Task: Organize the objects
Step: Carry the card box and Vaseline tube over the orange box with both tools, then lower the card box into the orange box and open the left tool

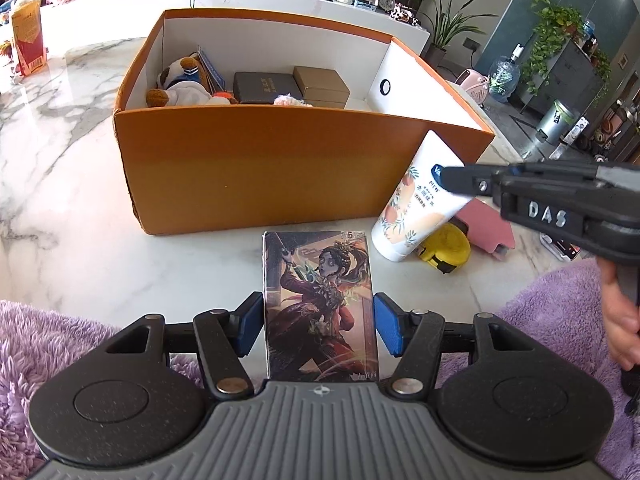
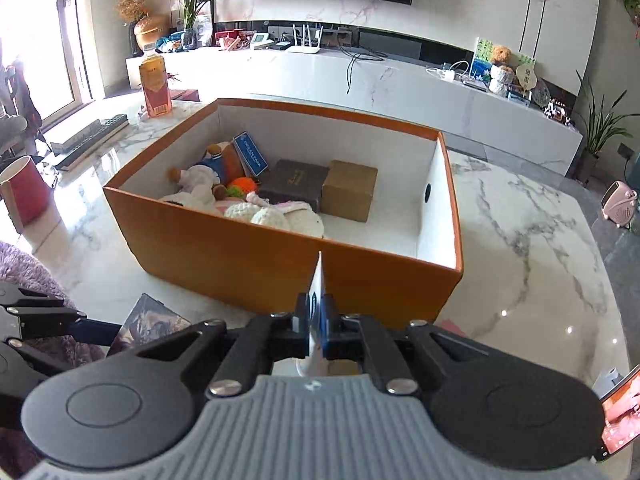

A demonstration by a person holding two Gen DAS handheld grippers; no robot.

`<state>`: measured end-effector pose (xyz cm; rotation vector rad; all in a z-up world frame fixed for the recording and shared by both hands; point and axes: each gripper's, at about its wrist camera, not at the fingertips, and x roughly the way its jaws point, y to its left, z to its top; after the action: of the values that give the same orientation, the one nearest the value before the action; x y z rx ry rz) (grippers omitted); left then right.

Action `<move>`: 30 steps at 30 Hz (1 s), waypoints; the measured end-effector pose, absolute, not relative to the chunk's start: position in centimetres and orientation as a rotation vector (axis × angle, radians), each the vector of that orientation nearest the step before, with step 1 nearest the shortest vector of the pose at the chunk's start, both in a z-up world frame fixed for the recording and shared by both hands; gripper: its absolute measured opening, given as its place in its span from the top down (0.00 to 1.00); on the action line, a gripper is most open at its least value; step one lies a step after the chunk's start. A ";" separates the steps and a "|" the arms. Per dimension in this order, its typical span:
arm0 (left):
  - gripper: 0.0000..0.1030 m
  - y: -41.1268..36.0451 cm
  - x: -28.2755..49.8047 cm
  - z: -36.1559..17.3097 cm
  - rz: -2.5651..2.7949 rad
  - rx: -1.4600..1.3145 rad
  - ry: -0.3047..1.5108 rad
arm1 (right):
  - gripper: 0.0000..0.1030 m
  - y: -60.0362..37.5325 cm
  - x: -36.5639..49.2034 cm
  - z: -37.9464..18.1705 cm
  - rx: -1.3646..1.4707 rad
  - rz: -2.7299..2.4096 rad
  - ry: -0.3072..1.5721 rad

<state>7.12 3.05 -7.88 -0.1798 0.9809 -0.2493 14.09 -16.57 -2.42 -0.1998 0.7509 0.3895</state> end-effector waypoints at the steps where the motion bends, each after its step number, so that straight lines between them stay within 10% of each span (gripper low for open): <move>1: 0.34 3.0 7.2 -7.8 -0.252 -0.180 0.979 | 0.92 -16.6 14.1 -2.7 -0.196 0.391 0.756; 30: 0.34 1.3 20.8 2.3 -0.350 -0.176 0.918 | 0.95 -22.3 21.1 10.1 0.013 0.446 0.619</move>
<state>20.83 1.33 2.33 -0.1757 0.9183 -0.3502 21.11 -22.26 10.14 0.0131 0.6193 0.4463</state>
